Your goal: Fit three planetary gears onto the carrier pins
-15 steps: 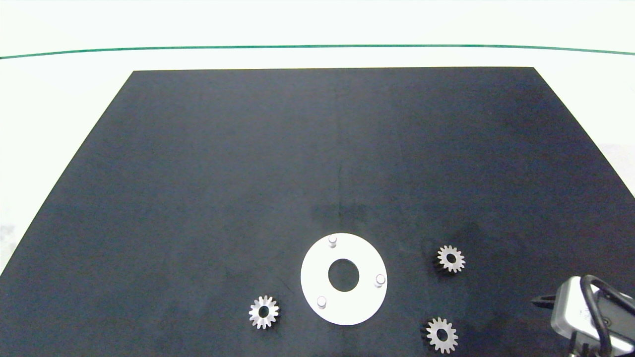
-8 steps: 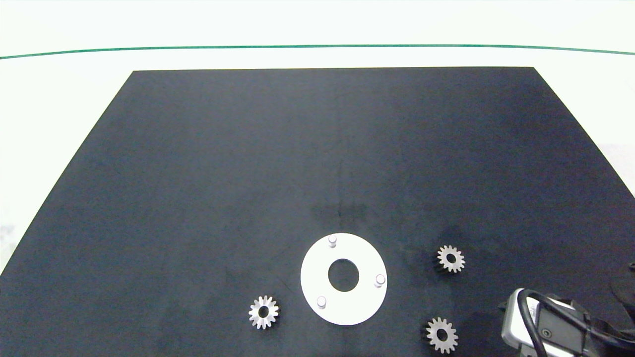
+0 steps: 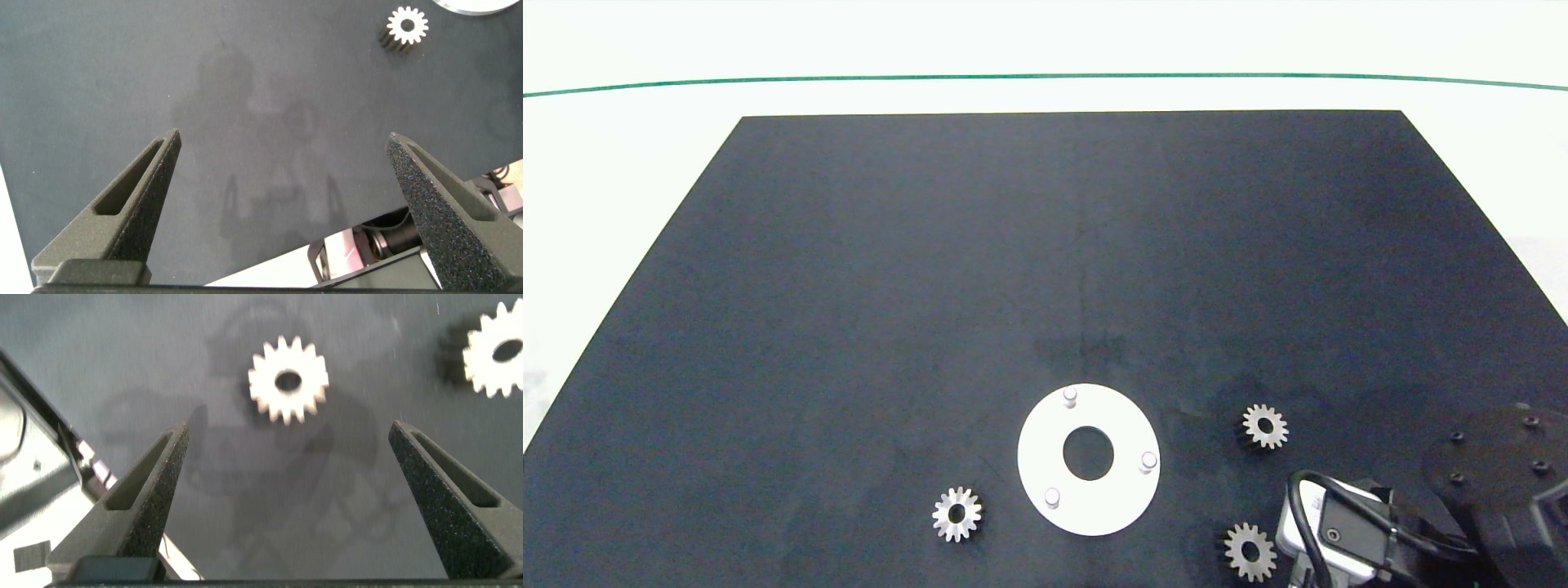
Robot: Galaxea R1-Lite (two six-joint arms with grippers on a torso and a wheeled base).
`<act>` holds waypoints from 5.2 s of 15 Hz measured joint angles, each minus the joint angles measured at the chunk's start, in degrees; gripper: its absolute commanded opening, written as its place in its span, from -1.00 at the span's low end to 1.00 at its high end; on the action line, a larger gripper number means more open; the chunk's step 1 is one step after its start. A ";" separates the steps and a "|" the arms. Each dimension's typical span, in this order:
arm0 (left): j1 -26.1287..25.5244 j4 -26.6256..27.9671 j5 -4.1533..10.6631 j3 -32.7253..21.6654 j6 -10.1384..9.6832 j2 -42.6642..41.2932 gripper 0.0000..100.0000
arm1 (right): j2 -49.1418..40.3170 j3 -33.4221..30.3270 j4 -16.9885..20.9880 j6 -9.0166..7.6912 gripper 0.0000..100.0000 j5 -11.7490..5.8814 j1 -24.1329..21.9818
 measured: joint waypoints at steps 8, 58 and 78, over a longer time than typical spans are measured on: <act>-0.09 -0.02 0.02 -0.11 -0.05 -0.15 1.00 | 5.32 0.61 -3.77 2.00 1.00 -4.50 4.52; -1.29 -0.28 -0.44 -1.07 -1.79 0.00 1.00 | 10.23 -0.88 -6.23 5.45 -0.86 -5.08 1.34; -1.60 -0.28 -0.50 -0.79 -1.73 0.24 1.00 | 12.46 -23.88 8.57 5.58 -0.92 -5.55 2.61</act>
